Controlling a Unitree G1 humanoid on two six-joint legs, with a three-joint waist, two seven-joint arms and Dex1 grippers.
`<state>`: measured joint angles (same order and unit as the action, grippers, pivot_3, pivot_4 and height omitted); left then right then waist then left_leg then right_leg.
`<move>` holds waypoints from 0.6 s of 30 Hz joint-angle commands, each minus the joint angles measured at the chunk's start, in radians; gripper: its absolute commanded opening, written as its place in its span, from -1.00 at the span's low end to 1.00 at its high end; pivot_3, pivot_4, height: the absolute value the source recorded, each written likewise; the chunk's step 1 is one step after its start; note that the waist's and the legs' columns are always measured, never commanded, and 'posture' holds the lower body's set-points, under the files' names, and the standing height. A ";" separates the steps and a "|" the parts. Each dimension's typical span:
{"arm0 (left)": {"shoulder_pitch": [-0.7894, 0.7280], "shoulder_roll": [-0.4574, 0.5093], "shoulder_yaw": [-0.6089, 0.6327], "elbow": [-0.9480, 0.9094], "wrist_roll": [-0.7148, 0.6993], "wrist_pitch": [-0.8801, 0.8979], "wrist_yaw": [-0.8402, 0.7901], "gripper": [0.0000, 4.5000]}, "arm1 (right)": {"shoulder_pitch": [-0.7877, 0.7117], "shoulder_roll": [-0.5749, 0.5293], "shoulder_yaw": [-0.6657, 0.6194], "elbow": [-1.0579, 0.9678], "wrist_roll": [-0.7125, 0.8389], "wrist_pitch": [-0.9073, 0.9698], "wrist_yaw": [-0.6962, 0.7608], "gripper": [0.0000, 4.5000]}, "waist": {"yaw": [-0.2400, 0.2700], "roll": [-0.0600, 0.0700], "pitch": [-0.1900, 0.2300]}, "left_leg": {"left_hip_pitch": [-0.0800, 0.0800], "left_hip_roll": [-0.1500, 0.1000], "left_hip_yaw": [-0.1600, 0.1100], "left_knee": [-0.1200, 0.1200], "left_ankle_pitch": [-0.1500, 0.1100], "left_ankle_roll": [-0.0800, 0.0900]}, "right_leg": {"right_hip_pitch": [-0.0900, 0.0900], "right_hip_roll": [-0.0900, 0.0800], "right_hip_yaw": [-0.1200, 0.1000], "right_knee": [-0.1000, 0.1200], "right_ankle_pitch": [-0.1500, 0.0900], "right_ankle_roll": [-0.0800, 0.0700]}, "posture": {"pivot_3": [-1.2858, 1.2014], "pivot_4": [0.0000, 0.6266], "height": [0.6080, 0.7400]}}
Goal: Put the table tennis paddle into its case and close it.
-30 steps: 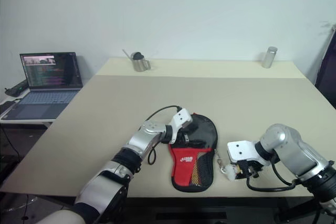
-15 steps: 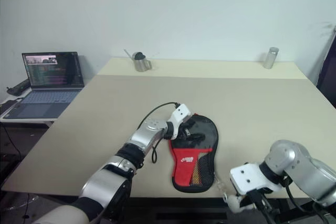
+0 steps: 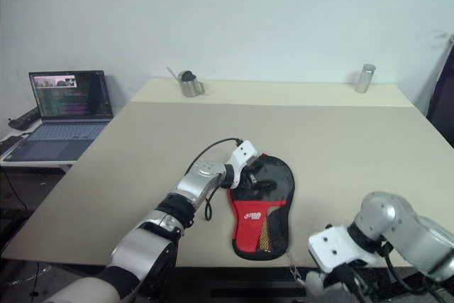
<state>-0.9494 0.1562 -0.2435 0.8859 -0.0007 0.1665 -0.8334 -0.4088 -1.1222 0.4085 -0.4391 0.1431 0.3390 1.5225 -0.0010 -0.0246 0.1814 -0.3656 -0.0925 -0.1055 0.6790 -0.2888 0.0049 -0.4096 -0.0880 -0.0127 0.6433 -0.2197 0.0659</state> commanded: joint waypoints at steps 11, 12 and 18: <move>0.058 0.046 0.025 -0.082 -0.003 0.038 -0.035 1.00 | -0.188 0.122 -0.016 0.279 -0.101 -0.049 -0.032 -0.37 | -0.001 0.000 0.000 | 0.000 -0.001 0.000 -0.001 0.001 -0.002 | -0.001 0.000 0.000 0.000 0.003 -0.005 | 0.03 -0.52 1.00; 0.073 0.053 0.024 -0.118 -0.009 0.045 -0.048 1.00 | -0.189 0.123 -0.016 0.289 -0.104 -0.058 -0.025 -0.23 | -0.002 0.000 0.000 | 0.000 -0.001 0.000 -0.001 0.001 -0.003 | -0.001 0.000 0.000 0.000 0.002 -0.005 | 0.03 -0.52 1.00; 0.195 0.149 0.058 -0.460 -0.099 0.115 -0.165 1.00 | -0.239 0.085 -0.048 0.383 -0.093 -0.154 0.058 0.68 | -0.002 0.001 0.000 | -0.002 -0.001 0.001 -0.001 0.001 -0.004 | -0.004 0.000 0.001 0.000 0.002 -0.006 | 0.03 -0.52 1.00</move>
<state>-0.7522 0.2811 -0.2179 0.5334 -0.0609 0.2650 -0.9666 -0.6229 -1.0143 0.4046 -0.0649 0.0307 0.2245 1.5215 -0.0032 -0.0238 0.1819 -0.3685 -0.0933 -0.1056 0.6777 -0.2879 0.0005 -0.4147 -0.0876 -0.0117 0.6434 -0.2176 0.0603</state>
